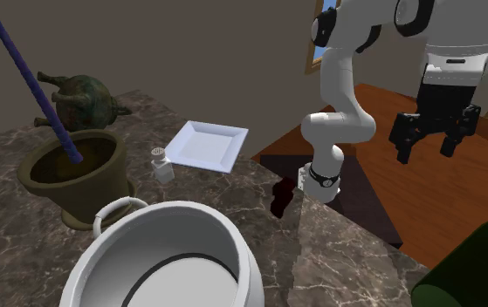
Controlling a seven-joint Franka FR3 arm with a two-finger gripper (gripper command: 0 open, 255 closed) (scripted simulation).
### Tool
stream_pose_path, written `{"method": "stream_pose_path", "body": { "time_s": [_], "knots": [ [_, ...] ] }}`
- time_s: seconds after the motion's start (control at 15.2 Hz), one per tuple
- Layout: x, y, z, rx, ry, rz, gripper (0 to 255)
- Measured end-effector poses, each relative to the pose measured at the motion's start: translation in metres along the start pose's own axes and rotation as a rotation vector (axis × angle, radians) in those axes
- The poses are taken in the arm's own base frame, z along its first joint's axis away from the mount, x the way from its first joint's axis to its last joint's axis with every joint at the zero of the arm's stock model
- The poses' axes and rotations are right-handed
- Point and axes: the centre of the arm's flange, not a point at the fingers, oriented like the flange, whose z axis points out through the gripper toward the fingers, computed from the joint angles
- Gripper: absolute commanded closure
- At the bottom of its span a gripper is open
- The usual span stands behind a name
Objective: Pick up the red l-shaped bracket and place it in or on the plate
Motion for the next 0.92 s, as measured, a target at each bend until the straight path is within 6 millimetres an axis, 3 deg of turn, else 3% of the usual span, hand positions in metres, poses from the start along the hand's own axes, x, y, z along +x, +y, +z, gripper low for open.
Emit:
{"method": "stream_pose_path", "body": {
  "time_s": [0.13, 0.33, 0.92],
  "knots": [
    [-0.002, 0.006, 0.000, -0.002, 0.003, 0.004, 0],
    [-0.007, 0.037, 0.002, -0.013, 0.017, 0.028, 0],
    [-0.032, 0.148, 0.013, -0.053, 0.070, 0.108, 0]
  ]
}}
